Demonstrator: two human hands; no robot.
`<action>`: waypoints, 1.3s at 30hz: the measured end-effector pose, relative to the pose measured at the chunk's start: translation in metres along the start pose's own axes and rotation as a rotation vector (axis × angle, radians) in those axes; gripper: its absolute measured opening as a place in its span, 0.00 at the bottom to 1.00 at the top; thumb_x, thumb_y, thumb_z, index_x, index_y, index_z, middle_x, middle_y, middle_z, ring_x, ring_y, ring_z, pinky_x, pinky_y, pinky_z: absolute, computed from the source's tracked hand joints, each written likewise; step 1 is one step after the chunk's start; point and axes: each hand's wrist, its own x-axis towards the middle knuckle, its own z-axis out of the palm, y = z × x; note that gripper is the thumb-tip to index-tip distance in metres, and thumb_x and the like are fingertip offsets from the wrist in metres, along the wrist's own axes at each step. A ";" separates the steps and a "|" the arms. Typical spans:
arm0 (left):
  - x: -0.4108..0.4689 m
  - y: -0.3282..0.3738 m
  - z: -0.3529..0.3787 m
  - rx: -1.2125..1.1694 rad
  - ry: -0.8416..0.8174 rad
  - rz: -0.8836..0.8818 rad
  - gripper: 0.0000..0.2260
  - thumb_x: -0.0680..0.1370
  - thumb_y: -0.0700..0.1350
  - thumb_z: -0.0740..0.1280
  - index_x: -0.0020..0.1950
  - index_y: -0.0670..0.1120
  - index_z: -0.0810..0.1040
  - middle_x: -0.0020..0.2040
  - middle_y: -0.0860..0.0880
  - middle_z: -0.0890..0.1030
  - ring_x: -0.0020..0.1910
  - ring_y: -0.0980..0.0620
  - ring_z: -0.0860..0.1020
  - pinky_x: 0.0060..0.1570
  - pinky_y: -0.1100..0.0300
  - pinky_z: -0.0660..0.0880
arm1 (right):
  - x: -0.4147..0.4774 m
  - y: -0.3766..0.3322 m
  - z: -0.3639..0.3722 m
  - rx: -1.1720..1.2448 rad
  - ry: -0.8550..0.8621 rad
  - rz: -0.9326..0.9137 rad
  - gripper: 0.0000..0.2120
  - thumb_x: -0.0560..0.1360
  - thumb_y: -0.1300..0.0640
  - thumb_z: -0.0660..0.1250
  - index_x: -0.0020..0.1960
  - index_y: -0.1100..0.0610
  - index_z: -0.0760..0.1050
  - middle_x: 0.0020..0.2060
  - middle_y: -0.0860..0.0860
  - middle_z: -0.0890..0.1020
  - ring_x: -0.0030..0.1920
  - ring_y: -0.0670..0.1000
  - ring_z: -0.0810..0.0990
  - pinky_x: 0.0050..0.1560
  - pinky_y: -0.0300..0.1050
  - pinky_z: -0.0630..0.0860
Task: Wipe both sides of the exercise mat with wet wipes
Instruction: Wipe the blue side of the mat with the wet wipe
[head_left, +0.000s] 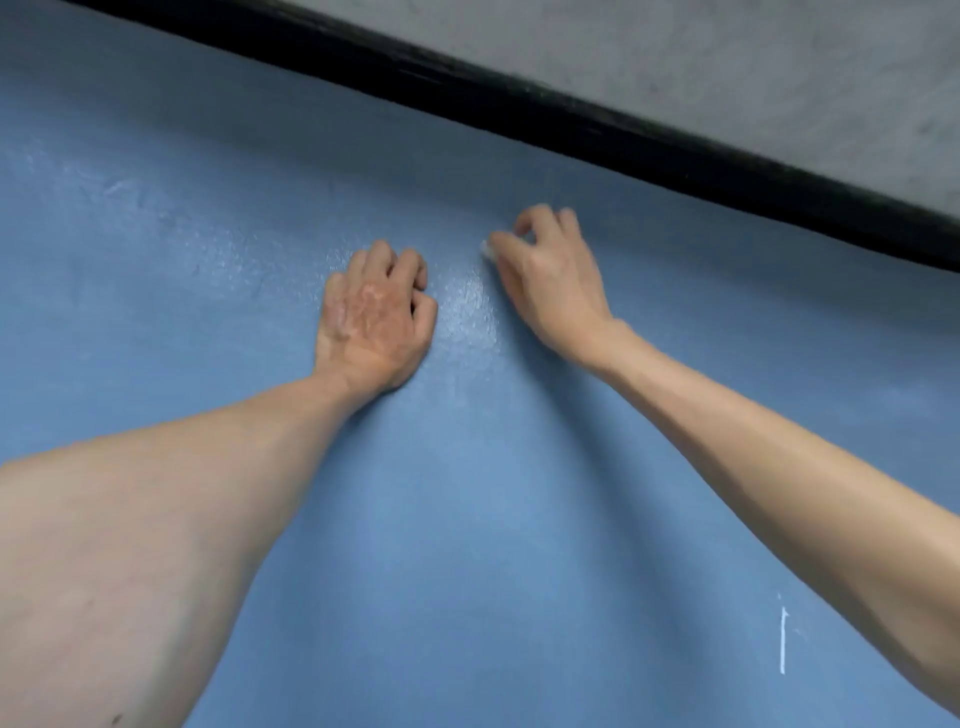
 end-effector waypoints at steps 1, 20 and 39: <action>0.000 0.000 0.000 -0.003 0.002 0.005 0.06 0.76 0.43 0.60 0.51 0.46 0.74 0.49 0.44 0.73 0.48 0.42 0.72 0.48 0.49 0.66 | 0.007 0.002 0.001 -0.002 0.011 0.070 0.06 0.78 0.60 0.60 0.46 0.61 0.73 0.42 0.57 0.70 0.42 0.57 0.68 0.37 0.48 0.66; -0.065 0.006 0.000 -0.163 0.032 0.235 0.10 0.74 0.45 0.56 0.46 0.43 0.75 0.43 0.43 0.76 0.43 0.40 0.74 0.43 0.48 0.70 | -0.090 -0.045 -0.001 0.125 -0.072 -0.016 0.15 0.76 0.58 0.54 0.47 0.63 0.77 0.42 0.60 0.72 0.39 0.58 0.71 0.37 0.47 0.66; -0.113 0.013 -0.001 -0.089 0.065 0.187 0.08 0.75 0.44 0.59 0.48 0.44 0.76 0.45 0.45 0.76 0.44 0.42 0.74 0.45 0.49 0.67 | -0.200 -0.084 -0.005 0.341 -0.192 -0.189 0.19 0.75 0.56 0.52 0.49 0.63 0.79 0.41 0.60 0.74 0.34 0.56 0.69 0.32 0.45 0.71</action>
